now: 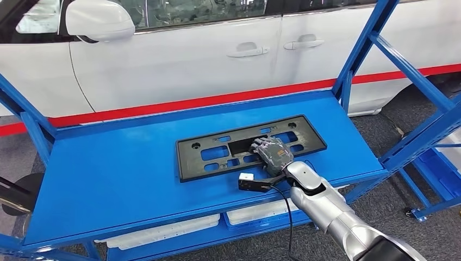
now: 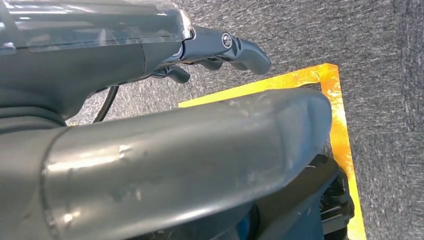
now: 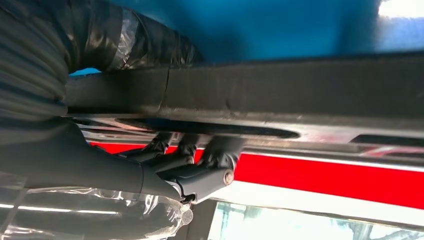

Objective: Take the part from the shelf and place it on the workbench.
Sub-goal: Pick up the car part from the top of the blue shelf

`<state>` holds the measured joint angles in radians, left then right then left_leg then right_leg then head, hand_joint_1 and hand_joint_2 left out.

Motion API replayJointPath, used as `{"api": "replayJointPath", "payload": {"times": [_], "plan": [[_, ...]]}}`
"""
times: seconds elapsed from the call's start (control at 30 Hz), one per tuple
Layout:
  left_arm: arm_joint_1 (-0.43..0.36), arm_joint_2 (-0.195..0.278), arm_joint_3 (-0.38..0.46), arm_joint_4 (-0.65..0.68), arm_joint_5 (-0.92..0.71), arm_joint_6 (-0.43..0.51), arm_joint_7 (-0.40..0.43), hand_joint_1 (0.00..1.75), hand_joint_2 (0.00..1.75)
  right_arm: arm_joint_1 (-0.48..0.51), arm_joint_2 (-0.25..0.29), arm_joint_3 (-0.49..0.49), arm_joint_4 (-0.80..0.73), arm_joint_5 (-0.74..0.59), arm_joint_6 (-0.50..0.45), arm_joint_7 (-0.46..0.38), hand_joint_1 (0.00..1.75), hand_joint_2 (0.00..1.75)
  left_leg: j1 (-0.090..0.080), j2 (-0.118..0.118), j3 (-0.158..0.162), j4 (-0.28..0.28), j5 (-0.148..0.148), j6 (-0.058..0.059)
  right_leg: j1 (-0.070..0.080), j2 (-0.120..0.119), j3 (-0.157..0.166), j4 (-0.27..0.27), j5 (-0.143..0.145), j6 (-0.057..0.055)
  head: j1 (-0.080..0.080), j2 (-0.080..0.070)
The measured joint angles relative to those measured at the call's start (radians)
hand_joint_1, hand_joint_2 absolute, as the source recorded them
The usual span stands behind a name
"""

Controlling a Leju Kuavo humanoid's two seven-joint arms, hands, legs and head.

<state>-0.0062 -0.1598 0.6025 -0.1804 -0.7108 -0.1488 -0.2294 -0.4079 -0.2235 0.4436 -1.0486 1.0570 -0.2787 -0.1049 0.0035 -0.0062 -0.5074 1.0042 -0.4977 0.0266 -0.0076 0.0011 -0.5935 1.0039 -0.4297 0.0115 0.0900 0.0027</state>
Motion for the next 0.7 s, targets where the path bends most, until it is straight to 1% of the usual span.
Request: {"api": "replayJointPath", "payload": {"times": [0.13, 0.2, 0.33, 0.4, 0.5, 0.63, 0.7], "plan": [[0.0, 0.0, 0.007, 0.0, -0.002, -0.002, -0.003, 0.0, 0.0, 0.001, 0.0, -0.009, 0.0, 0.006, 0.003, 0.0, 1.46, 1.75, 0.0, 0.0, 0.001, 0.0, 0.0, 0.0, 0.0, 0.0, 0.001, 0.0, 0.0, 0.0, 0.0, 0.0], [-0.001, 0.0, 0.009, 0.0, -0.002, -0.003, -0.003, 0.0, 0.0, 0.001, 0.0, -0.012, 0.0, 0.008, 0.004, -0.001, 1.5, 1.75, 0.0, 0.0, 0.002, 0.0, 0.0, 0.0, 0.0, 0.0, 0.001, 0.0, 0.0, 0.0, 0.0, 0.0], [-0.001, 0.0, 0.011, 0.0, -0.002, -0.003, -0.003, 0.0, 1.75, 0.001, 0.0, -0.016, -0.002, 0.01, 0.006, -0.002, 1.66, 1.75, 0.0, 0.0, 0.002, 0.0, 0.0, 0.0, 0.0, 0.0, 0.001, 0.0, 0.0, 0.0, 0.0, 0.0], [-0.002, 0.0, 0.013, 0.0, 0.0, -0.002, 0.001, 0.0, 1.75, 0.002, 0.0, -0.018, -0.003, 0.012, 0.008, -0.002, 1.72, 1.75, 0.0, 0.0, 0.002, 0.0, 0.0, 0.0, 0.0, 0.0, 0.001, 0.0, 0.0, 0.0, 0.0, 0.0], [-0.002, 0.0, 0.018, 0.0, 0.004, -0.003, 0.009, 0.0, 1.75, 0.004, 0.0, -0.021, -0.008, 0.015, 0.011, -0.003, 1.75, 1.75, 0.0, 0.0, 0.002, 0.0, 0.0, 0.0, 0.0, 0.0, 0.001, 0.0, 0.0, 0.0, 0.0, 0.0], [-0.003, 0.0, 0.031, 0.0, 0.015, -0.01, 0.016, 0.0, 1.75, 0.008, 0.0, -0.025, -0.016, 0.017, 0.016, -0.003, 1.75, 1.75, 0.0, 0.0, 0.002, 0.0, 0.0, 0.0, 0.0, 0.0, 0.001, 0.0, 0.0, 0.0, 0.0, 0.0], [-0.004, 0.0, 0.039, 0.0, 0.019, -0.011, 0.033, 0.0, 1.75, 0.01, 0.0, -0.026, -0.02, 0.018, 0.018, -0.004, 1.75, 1.75, 0.0, 0.0, 0.002, 0.0, 0.0, 0.0, 0.0, 0.0, 0.001, 0.0, 0.0, 0.0, 0.0, 0.0]]}}
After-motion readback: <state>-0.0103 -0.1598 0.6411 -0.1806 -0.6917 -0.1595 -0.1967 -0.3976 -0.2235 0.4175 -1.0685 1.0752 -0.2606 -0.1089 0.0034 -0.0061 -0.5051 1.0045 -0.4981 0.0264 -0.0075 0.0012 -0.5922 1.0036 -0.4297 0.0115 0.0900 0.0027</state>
